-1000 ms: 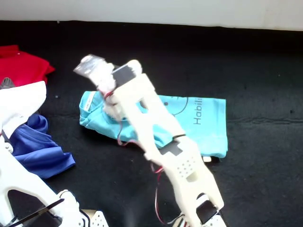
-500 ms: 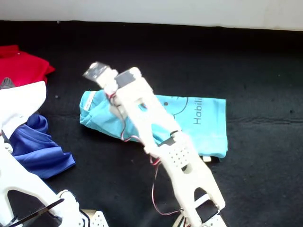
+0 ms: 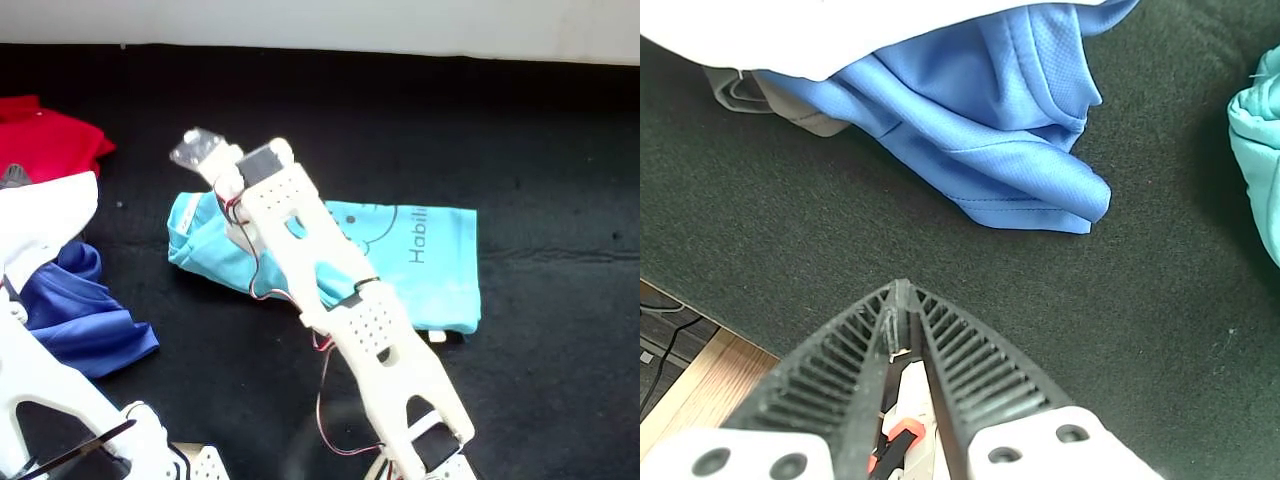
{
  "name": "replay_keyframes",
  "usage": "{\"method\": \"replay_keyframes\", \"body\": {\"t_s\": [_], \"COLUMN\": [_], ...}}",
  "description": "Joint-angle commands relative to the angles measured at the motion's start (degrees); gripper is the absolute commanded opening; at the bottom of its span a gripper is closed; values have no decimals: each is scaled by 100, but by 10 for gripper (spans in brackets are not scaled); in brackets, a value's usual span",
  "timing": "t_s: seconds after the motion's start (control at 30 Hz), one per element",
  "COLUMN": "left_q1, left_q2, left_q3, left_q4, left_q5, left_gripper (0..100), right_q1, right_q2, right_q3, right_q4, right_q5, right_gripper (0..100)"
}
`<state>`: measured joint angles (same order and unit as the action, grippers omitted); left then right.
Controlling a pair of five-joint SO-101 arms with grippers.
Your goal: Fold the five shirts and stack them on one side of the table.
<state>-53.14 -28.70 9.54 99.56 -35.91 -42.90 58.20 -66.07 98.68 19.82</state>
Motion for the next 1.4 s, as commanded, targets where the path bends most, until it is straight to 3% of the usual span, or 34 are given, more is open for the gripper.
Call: {"method": "replay_keyframes", "body": {"t_s": [0.0,0.23,0.37,0.73,0.83,0.97,1.37], "left_q1": [-4,-4,-4,4,4,4,4], "left_q2": [-180,-180,-180,-136,-136,-136,-136], "left_q3": [-57,-57,-66,-409,-409,-409,-365], "left_q4": [-62,-44,-70,-79,-79,-79,-53], "left_q5": [18,18,18,9,9,9,-132], "left_gripper": [13,13,13,14,14,14,14], "right_q1": [-215,-163,303,2237,2853,3530,4453], "right_q2": [40,-48,-1086,-4426,-4936,-5279,-5314], "right_q3": [31,-4,224,4303,4936,5727,8145], "right_q4": [242,259,259,215,101,-488,-3204], "right_q5": [-35,-53,-774,-967,-1002,-1266,-1275], "right_gripper": [8,7,7,11,66,193,202]}}
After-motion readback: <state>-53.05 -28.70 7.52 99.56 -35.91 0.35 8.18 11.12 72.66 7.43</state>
